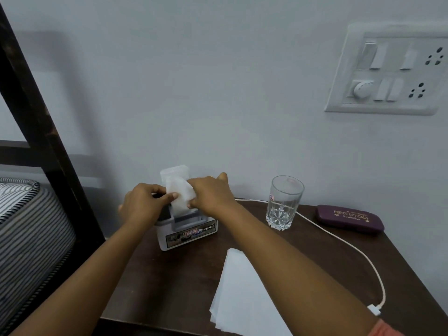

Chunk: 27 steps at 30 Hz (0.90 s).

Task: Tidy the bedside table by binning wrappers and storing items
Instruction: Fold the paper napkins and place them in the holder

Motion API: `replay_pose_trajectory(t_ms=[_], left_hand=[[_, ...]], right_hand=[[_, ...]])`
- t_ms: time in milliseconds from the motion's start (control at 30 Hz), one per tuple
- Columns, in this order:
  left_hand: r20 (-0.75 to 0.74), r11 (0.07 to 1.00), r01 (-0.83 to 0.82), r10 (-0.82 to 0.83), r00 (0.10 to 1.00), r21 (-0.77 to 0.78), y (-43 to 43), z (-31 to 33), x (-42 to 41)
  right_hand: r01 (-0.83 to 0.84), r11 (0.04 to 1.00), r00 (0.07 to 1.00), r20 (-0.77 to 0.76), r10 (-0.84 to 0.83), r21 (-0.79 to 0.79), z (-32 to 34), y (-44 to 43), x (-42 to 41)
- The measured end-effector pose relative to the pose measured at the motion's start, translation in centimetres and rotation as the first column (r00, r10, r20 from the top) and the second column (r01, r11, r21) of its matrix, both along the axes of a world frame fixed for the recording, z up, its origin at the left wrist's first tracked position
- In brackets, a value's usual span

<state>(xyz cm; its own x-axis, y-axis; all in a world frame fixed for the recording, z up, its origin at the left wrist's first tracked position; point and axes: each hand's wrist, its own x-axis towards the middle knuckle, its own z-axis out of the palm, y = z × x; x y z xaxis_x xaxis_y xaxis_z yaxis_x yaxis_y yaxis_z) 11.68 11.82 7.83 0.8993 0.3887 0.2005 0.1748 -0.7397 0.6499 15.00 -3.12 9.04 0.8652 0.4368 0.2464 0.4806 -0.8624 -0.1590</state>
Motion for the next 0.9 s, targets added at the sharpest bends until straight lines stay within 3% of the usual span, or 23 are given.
replay_pose_trajectory(t_ms=[33, 100, 200, 267, 333, 400, 500, 567, 800, 900], left_hand=[[0.014, 1.000, -0.009, 0.009, 1.000, 0.010, 0.1, 0.3, -0.5], [0.138, 0.999, -0.045, 0.043, 0.990, 0.015, 0.3, 0.6, -2.3], [0.399, 0.996, 0.039, -0.005, 0.917, -0.078, -0.6, 0.1, -7.2], [0.384, 0.962, 0.175, -0.083, 0.920, -0.212, -2.4, -1.2, -11.0], [0.223, 0.905, 0.254, -0.184, 0.957, -0.340, -4.4, -3.3, -13.7], [0.032, 0.873, 0.286, -0.298, 0.954, -0.394, -6.2, -5.3, -15.0], [-0.132, 0.882, 0.284, -0.354, 0.926, -0.375, -8.1, -6.6, -14.7], [-0.181, 0.876, 0.262, -0.357, 0.916, -0.406, -9.0, -6.1, -13.6], [-0.325, 0.736, 0.247, -0.539, 0.777, -0.631, -11.9, -3.1, -11.0], [-0.374, 0.786, 0.264, -0.523, 0.766, -0.559, -12.6, -3.1, -10.8]], right_hand=[[0.008, 0.999, 1.000, -0.019, -0.007, 0.050, 0.1, -0.2, -0.2], [0.081, 0.949, 0.990, -0.131, -0.042, 0.306, 0.2, -1.5, -0.7], [0.225, 0.691, 0.972, -0.212, -0.105, 0.687, 0.0, -5.3, -3.2], [0.253, 0.566, 0.967, -0.193, -0.165, 0.784, -1.3, -8.6, -6.8], [0.282, 0.568, 0.955, -0.167, -0.246, 0.773, -3.3, -11.5, -11.6], [0.302, 0.652, 0.942, -0.110, -0.318, 0.696, -6.0, -13.6, -15.8], [0.365, 0.807, 0.906, 0.021, -0.422, 0.464, -9.5, -15.2, -19.3], [0.404, 0.854, 0.891, 0.069, -0.448, 0.328, -11.0, -15.5, -20.1], [0.465, 0.835, 0.858, 0.083, -0.507, 0.292, -11.7, -15.3, -20.3], [0.458, 0.830, 0.867, 0.046, -0.496, 0.317, -11.9, -15.4, -20.4]])
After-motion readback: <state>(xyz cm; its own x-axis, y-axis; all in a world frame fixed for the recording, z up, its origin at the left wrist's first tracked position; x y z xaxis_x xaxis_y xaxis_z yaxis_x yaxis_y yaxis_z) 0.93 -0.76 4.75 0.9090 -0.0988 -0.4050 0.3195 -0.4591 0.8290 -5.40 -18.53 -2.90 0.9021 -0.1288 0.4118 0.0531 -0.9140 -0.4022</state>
